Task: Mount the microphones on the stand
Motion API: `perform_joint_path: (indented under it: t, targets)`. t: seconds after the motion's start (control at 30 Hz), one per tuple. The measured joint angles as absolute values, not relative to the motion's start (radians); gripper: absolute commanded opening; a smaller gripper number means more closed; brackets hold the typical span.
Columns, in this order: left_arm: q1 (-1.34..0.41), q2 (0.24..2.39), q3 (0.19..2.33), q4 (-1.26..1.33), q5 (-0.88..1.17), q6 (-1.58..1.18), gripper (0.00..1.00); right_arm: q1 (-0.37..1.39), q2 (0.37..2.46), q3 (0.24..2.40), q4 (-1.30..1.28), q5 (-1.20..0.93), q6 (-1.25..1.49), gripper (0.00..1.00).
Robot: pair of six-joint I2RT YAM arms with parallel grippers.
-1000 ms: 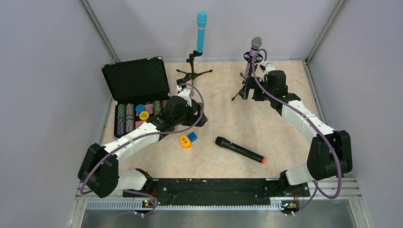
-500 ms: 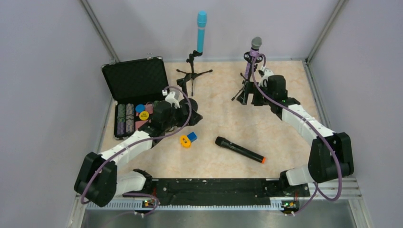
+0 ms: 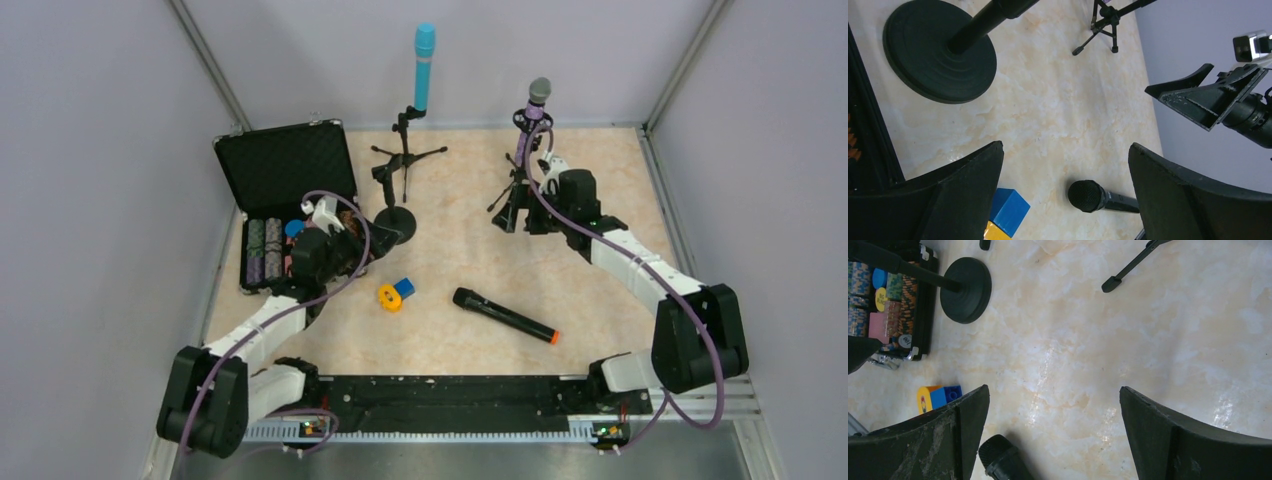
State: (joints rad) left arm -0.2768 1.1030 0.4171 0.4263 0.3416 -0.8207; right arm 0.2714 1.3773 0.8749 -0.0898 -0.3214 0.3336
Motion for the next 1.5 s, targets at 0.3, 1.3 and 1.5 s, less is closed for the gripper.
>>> perform_joint_path:
  t: [0.3,1.3,1.5]
  targets:
    - [-0.238,1.009,0.401,0.419,0.309,-0.812,0.99,0.286,1.378,0.824,-0.074,-0.328,0.337,0.99]
    - [-0.233,1.204,1.133,-0.067,0.237,-0.297,0.97,0.299,1.323,0.767,-0.051,-0.354,0.344,0.99]
    - [-0.233,1.353,1.418,-0.230,0.273,-0.228,0.99,0.300,1.323,0.767,-0.054,-0.361,0.342,0.99]
